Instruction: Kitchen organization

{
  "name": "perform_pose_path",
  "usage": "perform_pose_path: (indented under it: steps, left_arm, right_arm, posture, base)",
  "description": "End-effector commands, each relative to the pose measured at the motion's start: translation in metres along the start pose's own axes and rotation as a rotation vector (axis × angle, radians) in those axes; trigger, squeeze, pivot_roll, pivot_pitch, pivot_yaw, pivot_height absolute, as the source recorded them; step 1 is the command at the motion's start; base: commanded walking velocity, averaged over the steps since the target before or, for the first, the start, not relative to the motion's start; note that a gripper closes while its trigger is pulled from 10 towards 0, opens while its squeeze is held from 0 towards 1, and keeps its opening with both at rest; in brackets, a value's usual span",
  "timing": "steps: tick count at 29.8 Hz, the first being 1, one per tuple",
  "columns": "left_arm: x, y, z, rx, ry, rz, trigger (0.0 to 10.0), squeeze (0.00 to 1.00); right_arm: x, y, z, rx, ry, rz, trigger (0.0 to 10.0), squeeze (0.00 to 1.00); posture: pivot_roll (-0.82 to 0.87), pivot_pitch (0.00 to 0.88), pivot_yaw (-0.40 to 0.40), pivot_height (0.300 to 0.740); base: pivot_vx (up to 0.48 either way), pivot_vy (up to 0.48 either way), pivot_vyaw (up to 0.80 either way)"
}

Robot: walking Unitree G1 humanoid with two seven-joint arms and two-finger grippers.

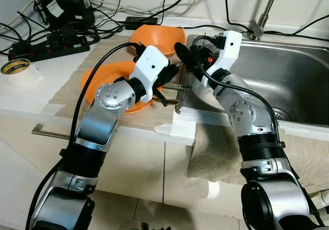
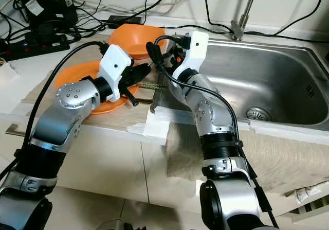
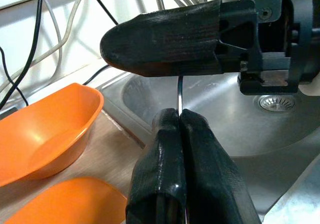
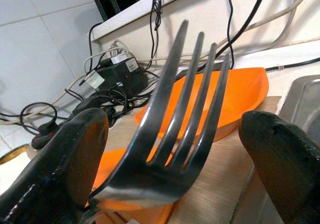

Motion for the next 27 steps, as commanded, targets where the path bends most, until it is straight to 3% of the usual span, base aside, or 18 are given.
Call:
perform_pose_path:
  steps: [1, 8, 9, 10, 27]
  left_arm:
    - [0.0, 0.0299, 0.0027, 0.042, -0.025, 0.114, 0.0, 0.0]
    - [0.0, 0.0292, 0.0018, 0.043, -0.023, 0.11, 0.0, 0.0]
    - [0.0001, 0.0288, 0.0017, 0.043, -0.022, 0.109, 0.0, 0.0]
    - [0.0002, 0.0284, 0.0016, 0.042, -0.022, 0.108, 0.0, 0.0]
    - [0.0004, 0.0266, -0.0017, 0.056, -0.013, 0.1, 0.0, 0.0]
  right_arm:
    - [-0.0004, -0.0022, 0.0132, 0.019, -0.072, -0.014, 10.0, 1.0]
    - [-0.0007, -0.0049, 0.0199, 0.004, -0.122, -0.033, 10.0, 1.0]
    - [-0.0006, -0.0042, 0.0199, 0.003, -0.122, -0.027, 10.0, 0.39]
    - [-0.0006, -0.0037, 0.0188, 0.007, -0.112, -0.019, 0.0, 0.0]
    - [-0.0005, -0.0063, 0.0167, 0.011, -0.11, -0.025, 0.0, 0.0]
  posture:
    - [0.0, 0.0, 0.015, 0.732]
    - [0.0, 0.0, 0.015, 0.732]
    - [0.0, 0.0, 0.015, 0.732]
    - [0.0, 0.0, 0.015, 0.732]
    - [0.0, 0.0, 0.013, 0.732]
  base:
    - [0.0, 0.0, 0.0]
    - [0.0, 0.0, 0.0]
    - [0.0, 0.0, 0.0]
    - [0.0, 0.0, 0.0]
    - [0.0, 0.0, 0.0]
Point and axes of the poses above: a point about 5 cm out from each wrist's last joint towards the gripper, its own x axis pointing out of the wrist towards the gripper, its own y axis along the axis of the wrist's last joint, z = x × y, the point moved 4 cm from there along x, pointing out of the wrist towards the gripper, and after that the axes turned 7 degrees about x, right-handed, at the moved point
